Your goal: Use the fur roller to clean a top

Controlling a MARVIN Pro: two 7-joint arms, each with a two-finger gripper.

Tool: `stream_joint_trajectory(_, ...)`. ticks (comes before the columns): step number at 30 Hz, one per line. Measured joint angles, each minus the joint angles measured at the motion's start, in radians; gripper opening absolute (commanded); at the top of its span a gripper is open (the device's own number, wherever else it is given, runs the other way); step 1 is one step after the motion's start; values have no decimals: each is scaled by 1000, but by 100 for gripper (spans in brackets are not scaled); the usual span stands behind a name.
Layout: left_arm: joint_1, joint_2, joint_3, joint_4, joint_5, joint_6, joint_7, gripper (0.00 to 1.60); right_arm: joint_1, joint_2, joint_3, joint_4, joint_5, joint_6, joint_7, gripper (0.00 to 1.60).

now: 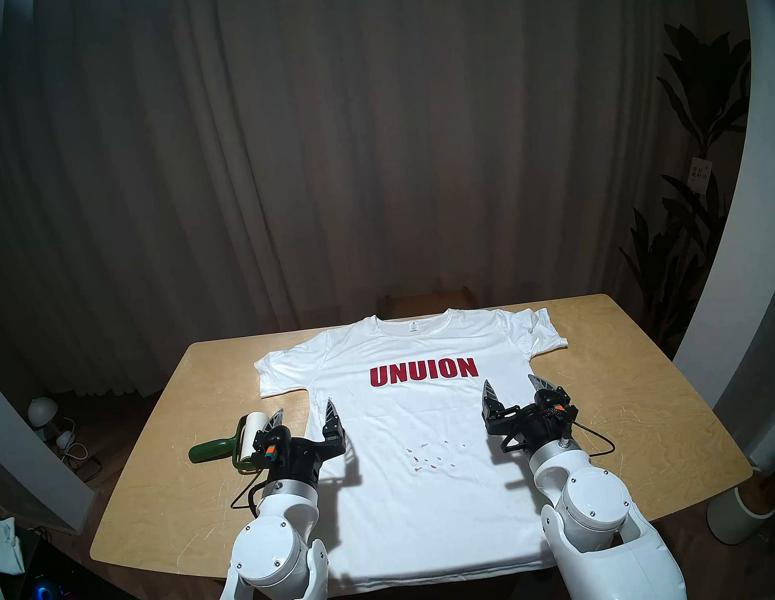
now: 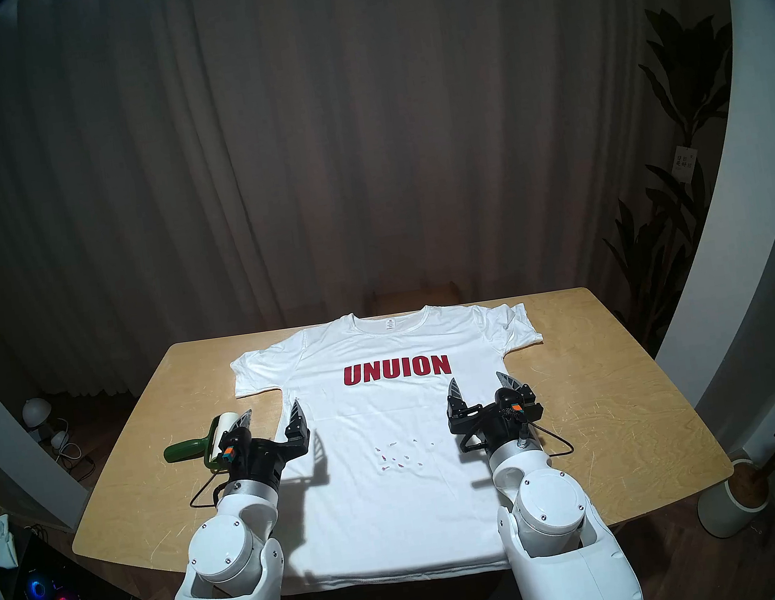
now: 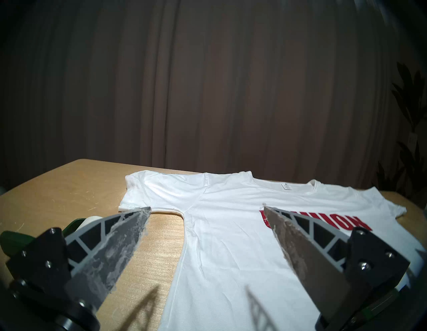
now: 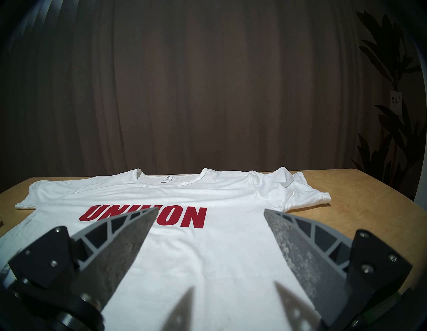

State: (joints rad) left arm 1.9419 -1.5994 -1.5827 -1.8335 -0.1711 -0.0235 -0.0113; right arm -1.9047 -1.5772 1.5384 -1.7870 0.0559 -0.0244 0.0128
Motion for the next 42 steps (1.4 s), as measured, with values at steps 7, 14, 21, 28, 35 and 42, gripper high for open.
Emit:
stream_joint_trajectory(7,30,-23,-61,-79,-221,17,4,160,11,0,17,0,30,-3,18,160)
stream_joint_trajectory(14,49,-49,-131,-153,-437,93,39,160,31,0,30,12,40,-4,25,160)
stream_joint_trajectory(21,64,-77,-212,-198,-667,218,51,160,51,4,52,33,48,-23,34,160)
stream_joint_trajectory(28,64,-97,-277,-214,-874,279,65,160,60,21,74,42,46,-40,39,160)
stream_joint_trajectory(35,49,-110,-348,-220,-1090,327,161,160,69,35,90,65,23,-62,36,160)
stream_joint_trajectory(42,23,-105,-424,-198,-1278,418,255,160,83,38,89,112,-33,-112,-9,160)
